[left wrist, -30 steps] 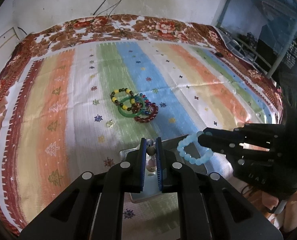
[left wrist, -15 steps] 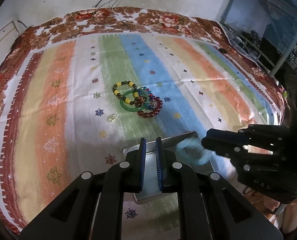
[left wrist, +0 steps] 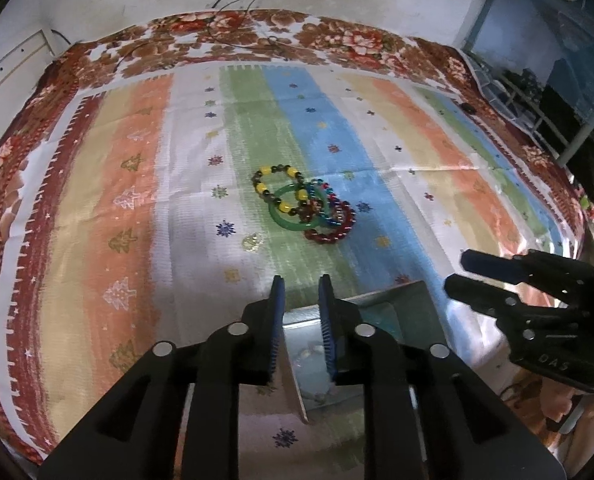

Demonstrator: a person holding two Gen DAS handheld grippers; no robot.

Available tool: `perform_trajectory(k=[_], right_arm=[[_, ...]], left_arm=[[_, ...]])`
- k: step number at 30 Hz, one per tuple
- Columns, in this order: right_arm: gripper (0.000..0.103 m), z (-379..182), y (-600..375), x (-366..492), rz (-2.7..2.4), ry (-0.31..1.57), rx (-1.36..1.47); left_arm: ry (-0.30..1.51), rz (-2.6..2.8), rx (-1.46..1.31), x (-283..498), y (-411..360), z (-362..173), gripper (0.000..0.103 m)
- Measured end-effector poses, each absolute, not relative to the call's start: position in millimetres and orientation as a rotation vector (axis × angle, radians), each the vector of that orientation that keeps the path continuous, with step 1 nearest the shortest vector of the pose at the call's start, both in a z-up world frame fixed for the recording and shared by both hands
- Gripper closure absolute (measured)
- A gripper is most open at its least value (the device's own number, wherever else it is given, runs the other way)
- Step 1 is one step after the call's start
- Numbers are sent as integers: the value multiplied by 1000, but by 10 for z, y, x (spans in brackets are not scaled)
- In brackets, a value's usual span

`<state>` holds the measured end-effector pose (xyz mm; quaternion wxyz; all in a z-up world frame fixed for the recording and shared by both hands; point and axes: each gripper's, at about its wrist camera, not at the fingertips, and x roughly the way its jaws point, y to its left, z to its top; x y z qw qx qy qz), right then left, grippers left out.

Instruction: Organize jewelry

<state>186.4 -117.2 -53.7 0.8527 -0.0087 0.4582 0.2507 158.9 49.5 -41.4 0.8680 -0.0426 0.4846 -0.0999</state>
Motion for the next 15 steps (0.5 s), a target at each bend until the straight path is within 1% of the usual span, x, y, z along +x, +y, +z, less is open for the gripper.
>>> perform_trajectory(k=[1,9,10,12,13,15], right_arm=[[65,-542,-1178,1891,523,966,-18],[64,-604,-1287,2205,513,1018,55],[64,-615,-1288,2229,515,1024,59],[62,-630,-1261,2265,513,1031,49],[59,-637,-1249,2273,511,1032,44],[58,-650,-1221,2296,510,1034,36]], left_arm=[[1024,-203,-81,1631,491,-432,80],[1070,-175,-60,1803,512,-523,79],[1071,-174,-59,1808,511,-526,77],[1074,-177,-54,1823,501,-528,76],[1076,-178,-50,1828,494,-530,76],[1080,-180,-43,1839,477,-542,76]])
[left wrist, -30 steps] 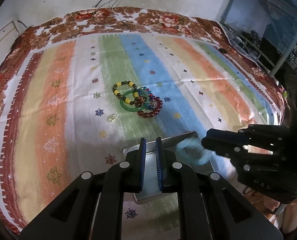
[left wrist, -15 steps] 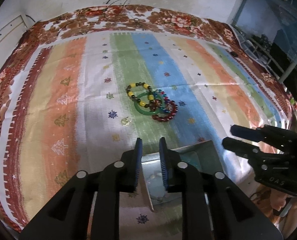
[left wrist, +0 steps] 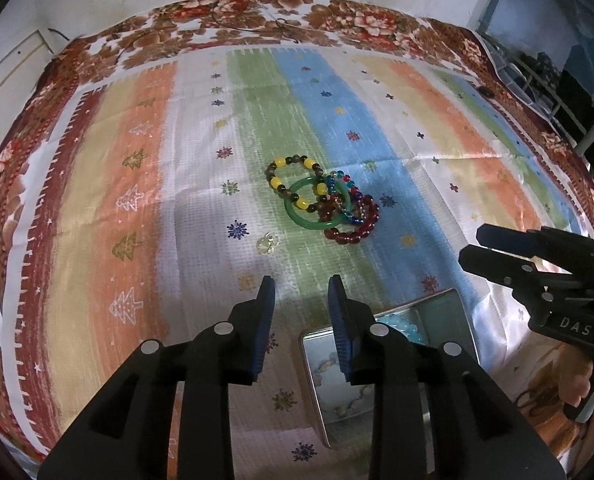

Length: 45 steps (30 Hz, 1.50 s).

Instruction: Organize jewelry

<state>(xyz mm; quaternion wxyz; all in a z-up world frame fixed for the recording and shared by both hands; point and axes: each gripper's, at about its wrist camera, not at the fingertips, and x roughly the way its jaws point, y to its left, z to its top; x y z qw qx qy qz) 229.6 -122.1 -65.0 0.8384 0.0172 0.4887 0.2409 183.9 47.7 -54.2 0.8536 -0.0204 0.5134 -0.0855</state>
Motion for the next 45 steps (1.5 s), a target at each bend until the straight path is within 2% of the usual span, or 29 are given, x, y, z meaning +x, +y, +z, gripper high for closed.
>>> perform_trajectory(k=[11,45], right_arm=[[51,-706,-1134,2485,531,1067,82],[51,-1383,-995,3602,433,1217,101]], left_arm=[[1107,-185,-42,2076,386,-610,73],[1255,-103,34,2723,489,-1142,67]])
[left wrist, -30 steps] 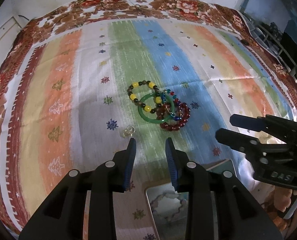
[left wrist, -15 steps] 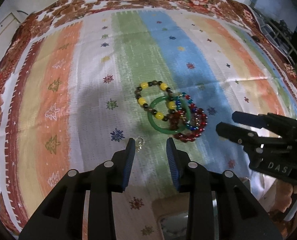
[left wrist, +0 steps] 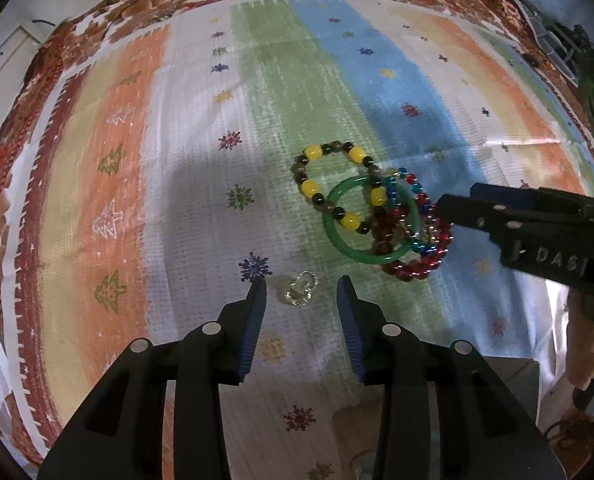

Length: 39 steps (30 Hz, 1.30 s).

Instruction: Organize jewelry

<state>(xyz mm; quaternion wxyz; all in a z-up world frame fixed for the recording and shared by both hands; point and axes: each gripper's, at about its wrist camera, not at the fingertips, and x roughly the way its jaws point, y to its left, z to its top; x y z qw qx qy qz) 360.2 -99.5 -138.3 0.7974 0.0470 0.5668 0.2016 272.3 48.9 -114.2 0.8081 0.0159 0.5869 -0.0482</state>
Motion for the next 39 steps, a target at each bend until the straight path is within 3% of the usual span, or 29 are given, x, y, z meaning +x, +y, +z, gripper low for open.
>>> perform_trajectory(k=[21,30,34,39], right_arm=[[52,-1689,-811,3915,436,1284,75],[75,-1711,-803,3931,478,1284,104],[86,-1691,-766,3912,486,1279,104],[92,-1626,-792,3872,484,1271,109]], left_arm=[[1346,-124,60,2899,487,-1539,64],[1351,-122,135,2937,402,-1646,65],[1346,-122,138,2936,332,-1683,87],[1345,-141,133,2887,299,-1673,88]])
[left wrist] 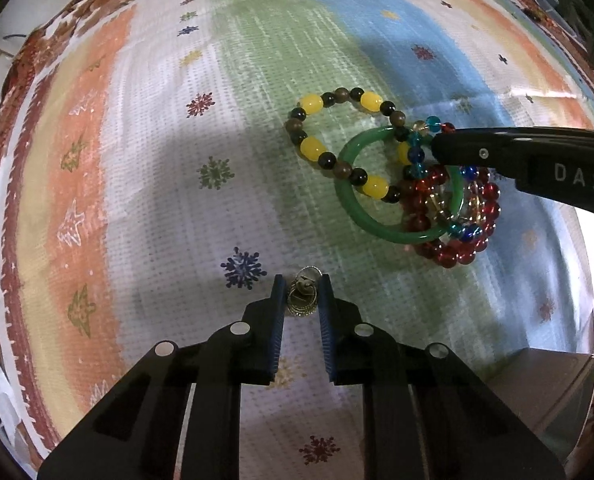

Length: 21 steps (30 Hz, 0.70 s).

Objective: Organize jewelry
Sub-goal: 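Grasp the gold charm with the left tool while the right grasps the multicolour bead bracelet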

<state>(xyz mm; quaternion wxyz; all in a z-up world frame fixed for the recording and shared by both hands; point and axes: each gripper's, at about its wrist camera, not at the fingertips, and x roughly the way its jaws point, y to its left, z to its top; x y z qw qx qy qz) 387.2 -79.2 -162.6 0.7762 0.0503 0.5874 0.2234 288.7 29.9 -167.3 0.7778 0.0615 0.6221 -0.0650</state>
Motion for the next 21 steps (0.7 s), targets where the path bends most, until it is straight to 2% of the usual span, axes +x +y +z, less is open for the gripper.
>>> perform_trajectory(k=[21], right_arm=[[92,-1275,-869,3690,461,1192,60]], left_arm=[[1304,-175,89,2881,400,-1333,88]])
